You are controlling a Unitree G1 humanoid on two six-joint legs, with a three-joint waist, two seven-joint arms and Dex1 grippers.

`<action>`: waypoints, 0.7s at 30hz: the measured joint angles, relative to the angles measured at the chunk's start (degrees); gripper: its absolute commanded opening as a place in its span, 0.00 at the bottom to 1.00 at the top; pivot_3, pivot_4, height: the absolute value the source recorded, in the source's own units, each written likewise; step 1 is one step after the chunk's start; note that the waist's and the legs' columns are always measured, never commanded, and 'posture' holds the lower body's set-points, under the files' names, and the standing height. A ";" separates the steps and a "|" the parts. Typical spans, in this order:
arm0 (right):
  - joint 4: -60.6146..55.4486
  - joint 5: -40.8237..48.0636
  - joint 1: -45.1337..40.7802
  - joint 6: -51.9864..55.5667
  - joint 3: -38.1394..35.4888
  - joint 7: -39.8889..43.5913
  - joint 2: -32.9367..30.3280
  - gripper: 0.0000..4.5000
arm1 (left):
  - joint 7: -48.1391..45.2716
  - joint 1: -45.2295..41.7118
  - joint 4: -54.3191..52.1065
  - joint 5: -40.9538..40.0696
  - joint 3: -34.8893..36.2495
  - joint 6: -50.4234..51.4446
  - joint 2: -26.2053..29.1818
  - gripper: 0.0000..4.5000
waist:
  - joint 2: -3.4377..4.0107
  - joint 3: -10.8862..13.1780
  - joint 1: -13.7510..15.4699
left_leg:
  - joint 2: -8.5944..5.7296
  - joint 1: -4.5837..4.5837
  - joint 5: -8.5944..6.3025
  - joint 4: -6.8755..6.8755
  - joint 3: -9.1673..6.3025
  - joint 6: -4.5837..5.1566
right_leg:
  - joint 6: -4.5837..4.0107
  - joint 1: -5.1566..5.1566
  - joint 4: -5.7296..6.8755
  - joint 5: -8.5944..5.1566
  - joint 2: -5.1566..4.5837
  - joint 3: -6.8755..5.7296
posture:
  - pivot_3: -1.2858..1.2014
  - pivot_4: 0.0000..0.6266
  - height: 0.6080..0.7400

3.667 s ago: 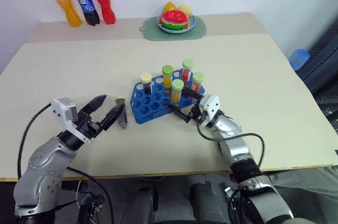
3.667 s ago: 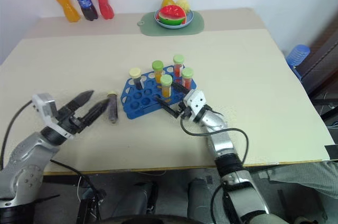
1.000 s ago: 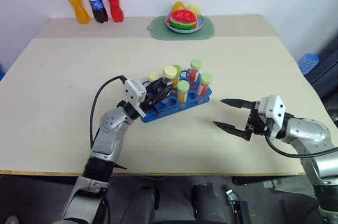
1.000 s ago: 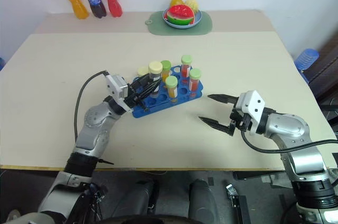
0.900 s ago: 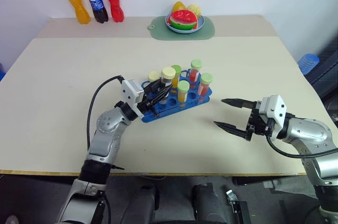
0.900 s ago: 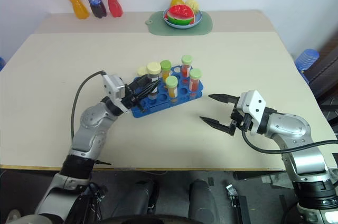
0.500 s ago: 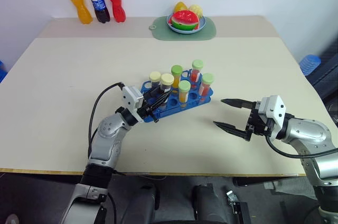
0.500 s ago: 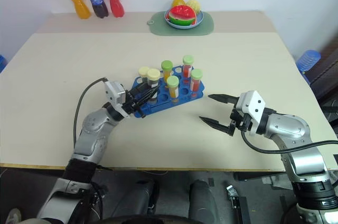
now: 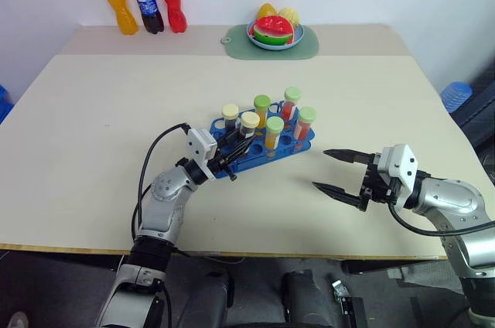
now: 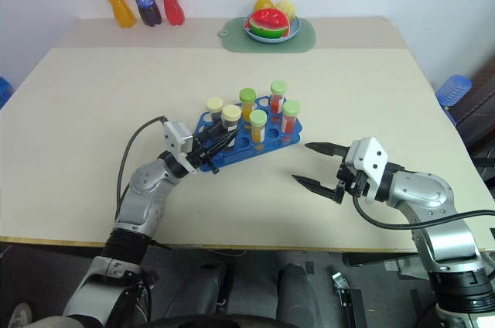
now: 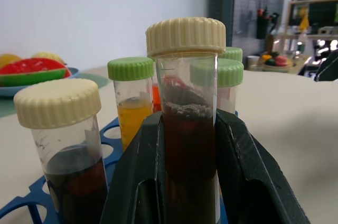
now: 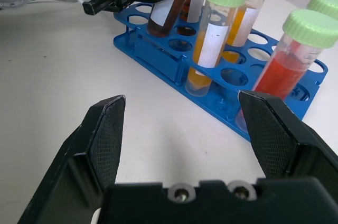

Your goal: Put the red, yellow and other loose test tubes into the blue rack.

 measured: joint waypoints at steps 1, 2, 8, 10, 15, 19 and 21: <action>-0.10 0.00 0.01 0.00 0.00 -0.07 0.00 0.84 | 0.56 0.67 -2.00 0.03 -0.21 1.86 0.33 0.38 | 0.00 0.00 -0.04 | 0.00 0.00 0.00 -0.01 0.00 0.00 | 0.00 -0.02 0.00 0.00 0.01 0.00 | 0.52 0.24 1.00; -0.17 0.00 0.02 0.00 0.00 -0.16 0.00 0.84 | 0.79 1.45 -4.50 -0.04 -0.32 4.18 1.24 0.48 | 0.00 0.00 -0.06 | 0.01 0.00 0.00 -0.02 0.00 0.00 | 0.00 -0.02 0.00 0.00 0.01 0.00 | 0.52 0.24 1.00; -0.52 0.00 0.43 0.09 0.00 -0.73 0.03 0.84 | 4.26 2.27 -10.41 -0.04 0.96 7.91 2.79 0.99 | 0.01 0.00 -0.07 | 0.01 0.00 0.00 -0.03 0.01 0.00 | 0.00 -0.03 0.01 0.00 0.02 0.00 | 0.52 0.24 1.00; -0.52 -0.02 0.43 0.10 0.02 -1.15 0.40 0.84 | 3.80 2.40 -10.73 -1.16 2.00 8.15 3.68 0.99 | 0.01 0.00 -0.13 | 0.02 0.00 0.00 -0.03 0.02 0.00 | 0.00 -0.04 0.01 0.00 0.02 0.00 | 0.52 0.24 1.00; -0.41 -0.27 0.41 0.87 0.16 -4.21 3.13 0.84 | 2.01 3.57 -10.88 -5.93 5.87 10.62 6.55 0.99 | 0.01 0.00 -0.17 | 0.03 0.00 0.00 -0.03 0.02 0.00 | 0.00 -0.06 0.02 0.00 0.03 0.01 | 0.52 0.24 1.00; 1.66 -1.83 0.87 0.78 0.17 -8.98 7.20 0.84 | -1.16 8.52 -11.52 -11.27 11.64 13.61 11.76 0.99 | 0.04 0.00 -0.71 | 0.08 0.02 0.00 -0.10 0.04 -0.01 | -0.02 -0.15 0.08 -0.01 0.06 0.04 | 0.52 0.24 1.00; 2.72 -2.48 1.68 -0.13 0.10 -10.40 8.61 0.84 | -2.08 13.03 -11.75 -11.16 14.05 13.12 14.87 0.99 | 0.05 -0.01 -0.90 | 0.08 0.02 0.00 -0.13 0.06 0.00 | -0.02 -0.16 0.07 -0.01 0.05 0.05 | 0.52 0.24 1.00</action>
